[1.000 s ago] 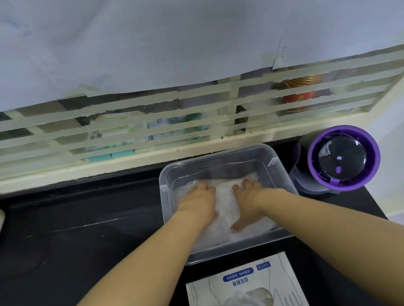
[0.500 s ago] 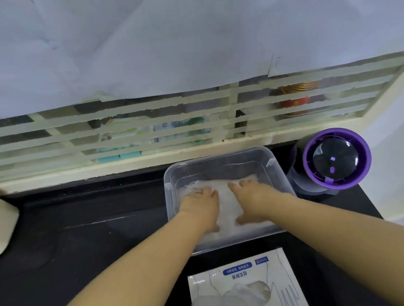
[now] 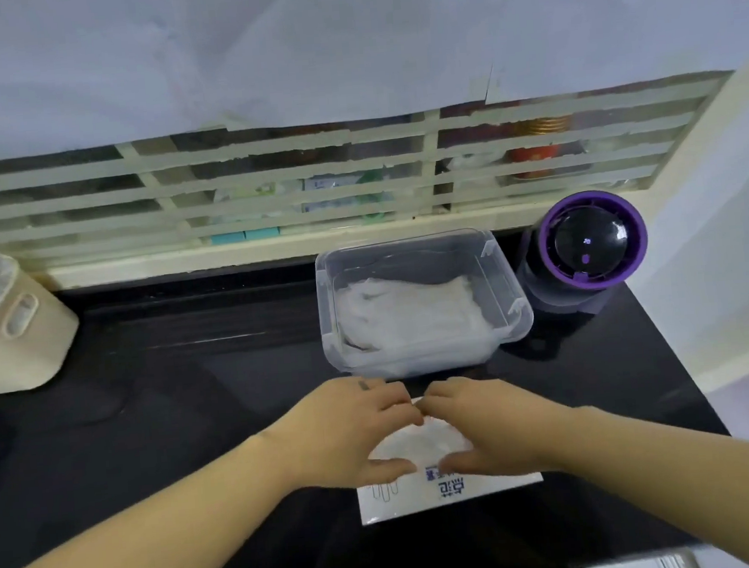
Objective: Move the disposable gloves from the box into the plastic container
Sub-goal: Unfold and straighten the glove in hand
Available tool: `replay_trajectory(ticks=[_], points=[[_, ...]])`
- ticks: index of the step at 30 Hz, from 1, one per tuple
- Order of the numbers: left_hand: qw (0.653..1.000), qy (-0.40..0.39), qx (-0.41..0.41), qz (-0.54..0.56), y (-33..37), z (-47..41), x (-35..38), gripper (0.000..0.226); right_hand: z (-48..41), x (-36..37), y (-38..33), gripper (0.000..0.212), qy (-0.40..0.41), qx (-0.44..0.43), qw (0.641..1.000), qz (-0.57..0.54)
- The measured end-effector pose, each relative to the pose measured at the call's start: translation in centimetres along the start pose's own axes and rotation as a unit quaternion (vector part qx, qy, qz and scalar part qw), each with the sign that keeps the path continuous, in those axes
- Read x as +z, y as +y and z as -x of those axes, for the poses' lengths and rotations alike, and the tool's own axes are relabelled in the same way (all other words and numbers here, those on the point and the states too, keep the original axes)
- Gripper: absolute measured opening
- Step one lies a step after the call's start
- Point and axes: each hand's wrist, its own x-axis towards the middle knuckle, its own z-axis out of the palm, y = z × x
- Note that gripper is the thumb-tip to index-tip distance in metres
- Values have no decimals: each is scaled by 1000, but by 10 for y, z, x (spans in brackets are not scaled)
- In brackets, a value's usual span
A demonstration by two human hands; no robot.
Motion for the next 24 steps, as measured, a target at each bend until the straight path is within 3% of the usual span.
replay_trajectory(ticks=[2,4,5,8,12,14,17,19,21,24], points=[[988,-102,-116,-11,8,-2,4,48,-6,14,1,59,16,29,999,-23],[966,-170,-194,15,12,-3,4,35,-10,23,6,61,25,49,997,-61],[962,-163,-214,39,15,-4,4,26,-11,26,8,62,22,59,995,-77],[952,-71,-253,155,22,-5,1,32,-11,32,12,66,12,75,991,-106],[901,-24,-291,320,33,-11,-10,26,-12,29,9,65,25,99,975,-199],[870,-29,-314,378,34,-13,-10,20,-13,26,8,55,32,103,964,-242],[847,-14,-334,413,28,-11,-5,14,-13,25,7,19,42,90,973,-207],[866,-26,-332,374,21,-5,-1,22,-11,27,7,13,65,95,975,-190],[909,-73,-301,278,14,0,7,51,-7,28,9,26,98,113,965,-214],[949,-133,-244,149,10,1,20,79,-3,29,14,8,118,142,957,-225]])
